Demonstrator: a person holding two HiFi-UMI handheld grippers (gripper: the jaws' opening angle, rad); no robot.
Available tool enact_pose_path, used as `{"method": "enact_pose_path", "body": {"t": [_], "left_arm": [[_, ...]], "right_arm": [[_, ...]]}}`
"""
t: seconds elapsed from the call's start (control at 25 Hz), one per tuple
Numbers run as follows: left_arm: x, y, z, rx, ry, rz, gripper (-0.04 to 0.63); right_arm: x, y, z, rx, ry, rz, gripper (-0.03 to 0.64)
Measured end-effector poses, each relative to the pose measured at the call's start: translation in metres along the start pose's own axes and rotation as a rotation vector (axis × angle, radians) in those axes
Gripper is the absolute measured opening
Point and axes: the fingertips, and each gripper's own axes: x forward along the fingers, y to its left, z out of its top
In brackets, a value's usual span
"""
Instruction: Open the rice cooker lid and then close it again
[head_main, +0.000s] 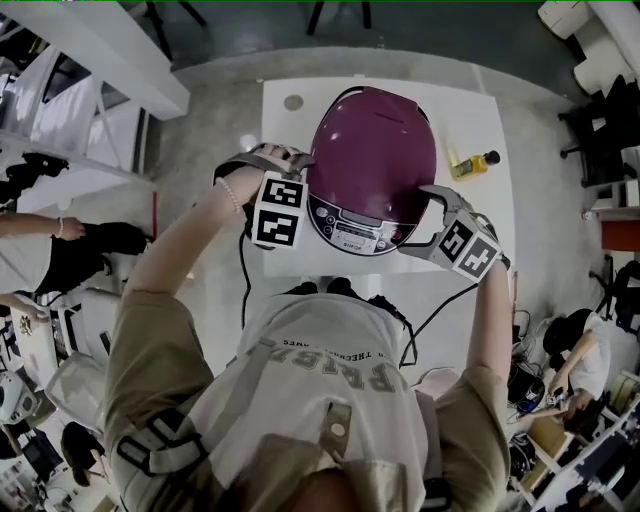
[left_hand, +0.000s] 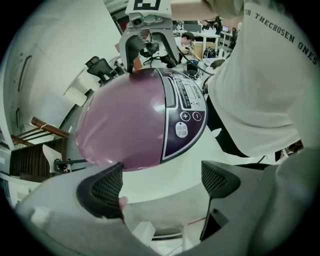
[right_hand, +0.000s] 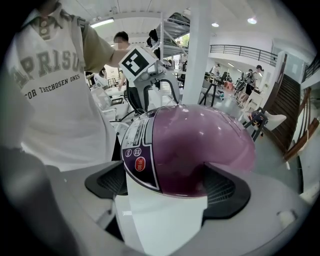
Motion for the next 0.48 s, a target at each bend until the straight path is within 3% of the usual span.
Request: {"method": "enact_pose_path", "body": {"t": [0.12,0.24,0.36,0.48], "left_arm": [[-0.006,0.008,0.001,-0.039,-0.031,0.039,0.505],[-0.022,0.014,0.003,-0.106,-0.096,0.076,0.503],[-0.044,0.020,0.006,-0.193,-0.198,0.113,0.503],[-0.067,0.027,0.008,-0.289,-0.313,0.181,0.503]], "right_arm": [[-0.003,-0.002,0.002,0.040,-0.057,0.004,0.469],[-0.013,-0.007,0.013,0.113,-0.180,-0.031,0.469],[-0.038,-0.011,0.034,0.183,-0.367,-0.108,0.469],[-0.065,-0.020,0.050,0.245,-0.549,-0.243,0.468]]}}
